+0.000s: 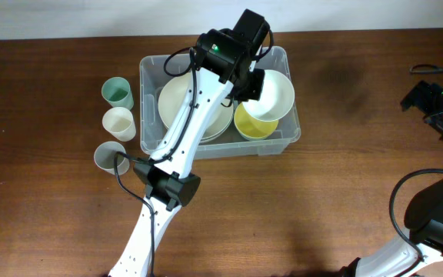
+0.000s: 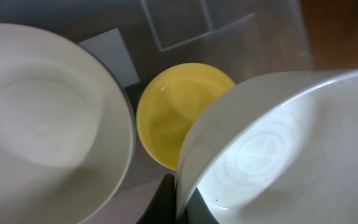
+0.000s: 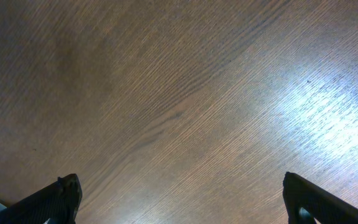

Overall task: Pack container
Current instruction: 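Lift the white bowl and carry it over the container, then lower the white bowl onto the yellow bowl and open the left gripper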

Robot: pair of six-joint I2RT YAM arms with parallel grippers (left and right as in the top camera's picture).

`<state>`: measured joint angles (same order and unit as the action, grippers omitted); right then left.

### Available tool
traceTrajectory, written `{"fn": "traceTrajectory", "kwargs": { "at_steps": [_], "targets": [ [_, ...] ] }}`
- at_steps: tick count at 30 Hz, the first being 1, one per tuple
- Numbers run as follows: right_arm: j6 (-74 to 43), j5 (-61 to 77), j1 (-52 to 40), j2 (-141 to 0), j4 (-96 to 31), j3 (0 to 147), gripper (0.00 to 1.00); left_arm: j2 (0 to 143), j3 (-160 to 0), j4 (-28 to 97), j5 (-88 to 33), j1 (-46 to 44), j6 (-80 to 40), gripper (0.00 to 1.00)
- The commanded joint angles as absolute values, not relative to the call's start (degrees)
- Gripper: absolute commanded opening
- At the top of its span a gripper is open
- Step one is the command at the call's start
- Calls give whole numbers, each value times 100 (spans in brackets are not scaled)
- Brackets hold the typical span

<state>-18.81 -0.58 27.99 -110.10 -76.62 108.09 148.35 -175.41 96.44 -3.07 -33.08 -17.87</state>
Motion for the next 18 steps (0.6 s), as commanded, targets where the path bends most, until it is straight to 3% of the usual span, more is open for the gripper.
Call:
{"fn": "traceTrajectory", "kwargs": {
  "at_steps": [1, 18],
  "targets": [
    [-1844, -67, 2814, -10934, -7664, 10787, 99, 14822, -17345, 9629, -108, -3247, -1706, 1],
    [-1844, -69, 2814, -10934, -7664, 10787, 99, 15594, -17220, 9564, -123, -3249, -1704, 2]
  ]
}}
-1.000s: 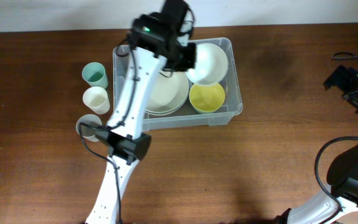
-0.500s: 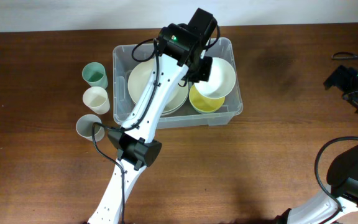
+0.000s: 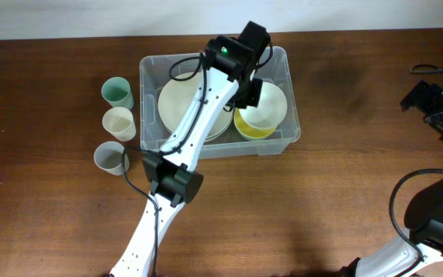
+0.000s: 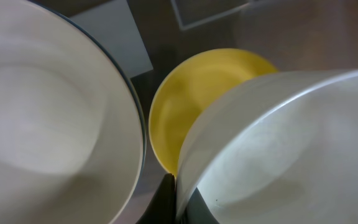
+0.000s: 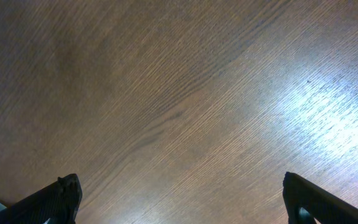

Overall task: Pack container
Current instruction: 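Lower the white bowl onto the yellow bowl and open the left gripper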

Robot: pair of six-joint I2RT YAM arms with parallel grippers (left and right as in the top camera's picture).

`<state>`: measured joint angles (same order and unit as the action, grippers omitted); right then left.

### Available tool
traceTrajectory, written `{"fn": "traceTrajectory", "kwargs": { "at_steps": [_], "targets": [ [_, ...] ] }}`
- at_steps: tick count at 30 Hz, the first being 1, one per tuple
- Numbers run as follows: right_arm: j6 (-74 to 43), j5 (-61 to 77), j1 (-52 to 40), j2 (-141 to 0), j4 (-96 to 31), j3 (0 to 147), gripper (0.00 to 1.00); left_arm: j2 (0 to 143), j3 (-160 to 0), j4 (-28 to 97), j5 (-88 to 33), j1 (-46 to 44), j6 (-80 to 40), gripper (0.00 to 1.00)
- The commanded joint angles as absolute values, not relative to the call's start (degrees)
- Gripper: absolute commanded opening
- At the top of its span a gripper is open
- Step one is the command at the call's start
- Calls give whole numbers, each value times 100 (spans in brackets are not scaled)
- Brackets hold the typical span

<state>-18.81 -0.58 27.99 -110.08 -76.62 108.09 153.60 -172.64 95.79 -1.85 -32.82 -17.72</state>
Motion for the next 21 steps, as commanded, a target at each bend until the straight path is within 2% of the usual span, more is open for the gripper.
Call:
{"fn": "traceTrajectory", "kwargs": {
  "at_steps": [1, 8, 21],
  "targets": [
    [-1844, -69, 2814, -10934, -7664, 10787, 99, 15653, -17220, 9566, -123, -3247, -1704, 2],
    [-1844, -67, 2814, -10934, -7664, 10787, 99, 15843, -17216, 9585, -123, -3247, -1704, 2],
    [-1844, -69, 2814, -10934, -7664, 10787, 99, 15852, -17218, 9513, -121, -3218, -1704, 20]
  ]
}}
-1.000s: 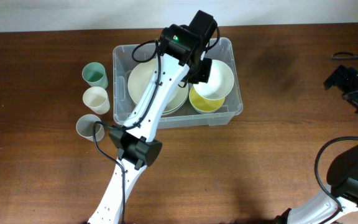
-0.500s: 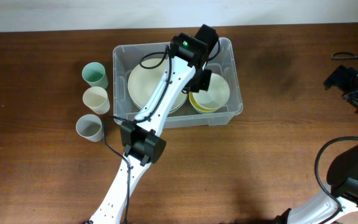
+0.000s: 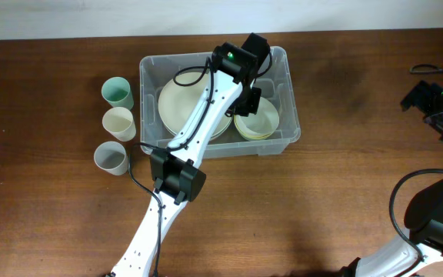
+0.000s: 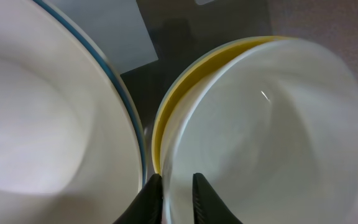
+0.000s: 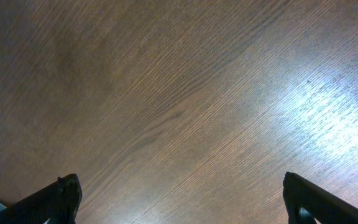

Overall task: Pack container
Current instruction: 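Lower the white bowl onto the yellow bowl and open the left gripper, then move the left gripper back to the teal cup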

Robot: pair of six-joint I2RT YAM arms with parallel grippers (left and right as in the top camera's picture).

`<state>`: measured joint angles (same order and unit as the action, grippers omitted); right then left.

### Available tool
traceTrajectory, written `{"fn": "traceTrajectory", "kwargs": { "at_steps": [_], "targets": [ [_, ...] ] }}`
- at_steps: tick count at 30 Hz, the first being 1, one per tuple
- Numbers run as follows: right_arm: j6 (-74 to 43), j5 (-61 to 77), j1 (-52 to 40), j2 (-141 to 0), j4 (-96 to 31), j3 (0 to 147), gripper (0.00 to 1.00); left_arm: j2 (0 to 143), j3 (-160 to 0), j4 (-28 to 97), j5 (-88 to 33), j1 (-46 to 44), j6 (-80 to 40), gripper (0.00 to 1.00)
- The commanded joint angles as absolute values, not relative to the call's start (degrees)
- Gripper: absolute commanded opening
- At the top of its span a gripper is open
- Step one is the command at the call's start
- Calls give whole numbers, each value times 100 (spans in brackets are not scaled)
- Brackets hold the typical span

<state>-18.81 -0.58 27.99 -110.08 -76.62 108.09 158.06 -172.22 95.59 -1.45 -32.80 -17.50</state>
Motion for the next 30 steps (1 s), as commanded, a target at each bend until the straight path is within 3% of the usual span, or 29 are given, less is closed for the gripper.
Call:
{"fn": "traceTrajectory", "kwargs": {
  "at_steps": [1, 8, 13, 16, 30],
  "targets": [
    [-1844, -69, 2814, -10934, -7664, 10787, 99, 15852, -17218, 9500, -121, -3208, -1702, 21],
    [-1844, -69, 2814, -10934, -7664, 10787, 99, 15852, -17218, 9500, -126, -3114, -1704, 24],
    [-1844, -67, 2814, -10934, -7664, 10787, 99, 15852, -17218, 9496, -126, -3107, -1704, 14],
    [-1844, -69, 2814, -10934, -7664, 10787, 99, 15852, -17218, 9498, -126, -3107, -1704, 14],
    [-1844, -69, 2814, -10934, -7664, 10787, 99, 15439, -17957, 9454, -82, -2604, -1614, 33]
  ]
}}
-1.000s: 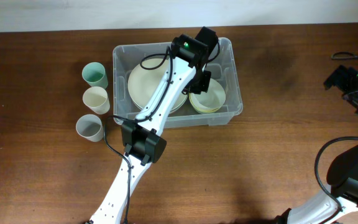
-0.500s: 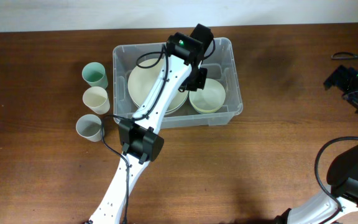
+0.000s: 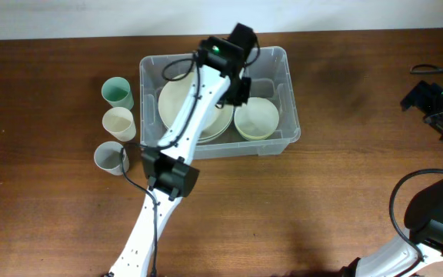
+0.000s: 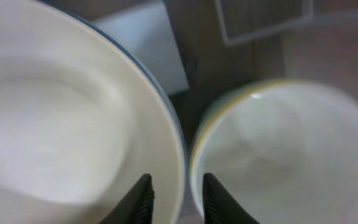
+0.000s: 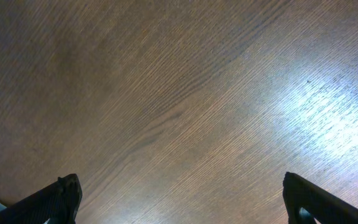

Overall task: Pack container
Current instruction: 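Move the left gripper back to the teal cup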

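A clear plastic container (image 3: 283,137) holds a stack of cream plates (image 3: 184,108) on its left. On its right a white bowl (image 3: 257,118) sits nested in a yellow bowl, whose rim (image 4: 199,140) shows only as a thin edge. My left gripper (image 3: 234,86) hangs open above the gap between plates (image 4: 61,124) and white bowl (image 4: 291,149), holding nothing; its fingers (image 4: 143,199) stand apart. My right gripper (image 5: 182,199) is wide open over bare wood at the far right (image 3: 437,104).
Three cups stand in a column left of the container: a green cup (image 3: 117,92), a cream cup (image 3: 118,121) and a grey cup (image 3: 111,157). The left arm's links reach from the table's front edge over the container's left half. Bare brown table (image 3: 344,192) lies between container and right arm.
My left gripper's fingers stand wider apart and no longer flank the white bowl's rim. It is higher and further toward the container's back left. The bowl stays nested in the yellow one.
My left gripper first held the white bowl tilted above the yellow bowl in the container. Then the bowl was lower, partly covering the yellow one. Then it sat nested, fingers still at its rim. Now it is let go. The right arm stayed still.
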Robot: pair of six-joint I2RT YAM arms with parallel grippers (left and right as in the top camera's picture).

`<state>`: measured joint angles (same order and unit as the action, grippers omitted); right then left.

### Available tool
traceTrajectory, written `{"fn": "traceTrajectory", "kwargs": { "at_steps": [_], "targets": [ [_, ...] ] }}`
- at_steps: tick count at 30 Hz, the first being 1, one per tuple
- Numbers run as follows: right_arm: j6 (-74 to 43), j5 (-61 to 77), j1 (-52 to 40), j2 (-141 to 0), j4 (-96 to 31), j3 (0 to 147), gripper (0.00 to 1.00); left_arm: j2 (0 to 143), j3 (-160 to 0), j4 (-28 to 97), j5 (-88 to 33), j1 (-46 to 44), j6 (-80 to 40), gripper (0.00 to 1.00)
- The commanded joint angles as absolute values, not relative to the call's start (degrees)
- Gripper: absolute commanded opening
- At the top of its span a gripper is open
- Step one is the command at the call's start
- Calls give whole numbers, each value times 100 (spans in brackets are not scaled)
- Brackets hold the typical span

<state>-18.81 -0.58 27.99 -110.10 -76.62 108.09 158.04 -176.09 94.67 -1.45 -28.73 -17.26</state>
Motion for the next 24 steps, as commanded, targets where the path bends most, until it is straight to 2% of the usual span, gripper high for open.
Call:
{"fn": "traceTrajectory", "kwargs": {
  "at_steps": [1, 5, 9, 10, 11, 24],
  "targets": [
    [-1844, -67, 2814, -10934, -7664, 10787, 99, 15349, -17987, 9450, -34, -2528, -1610, 39],
    [-1844, -69, 2814, -10934, -7664, 10787, 99, 14897, -17985, 9511, 373, -2139, -1612, 63],
    [-1844, -69, 2814, -10934, -7664, 10787, 99, 14545, -17985, 9671, 679, -1669, -1610, 78],
    [-1844, -69, 2814, -10934, -7664, 10787, 99, 14481, -17983, 9671, 668, -1557, -1559, 94],
    [-1844, -69, 2814, -10934, -7664, 10787, 99, 14407, -17983, 9671, 674, -1406, -1551, 99],
    [-1844, -69, 2814, -10934, -7664, 10787, 99, 14258, -17651, 9671, 666, 73, -1553, 99]
  ]
}}
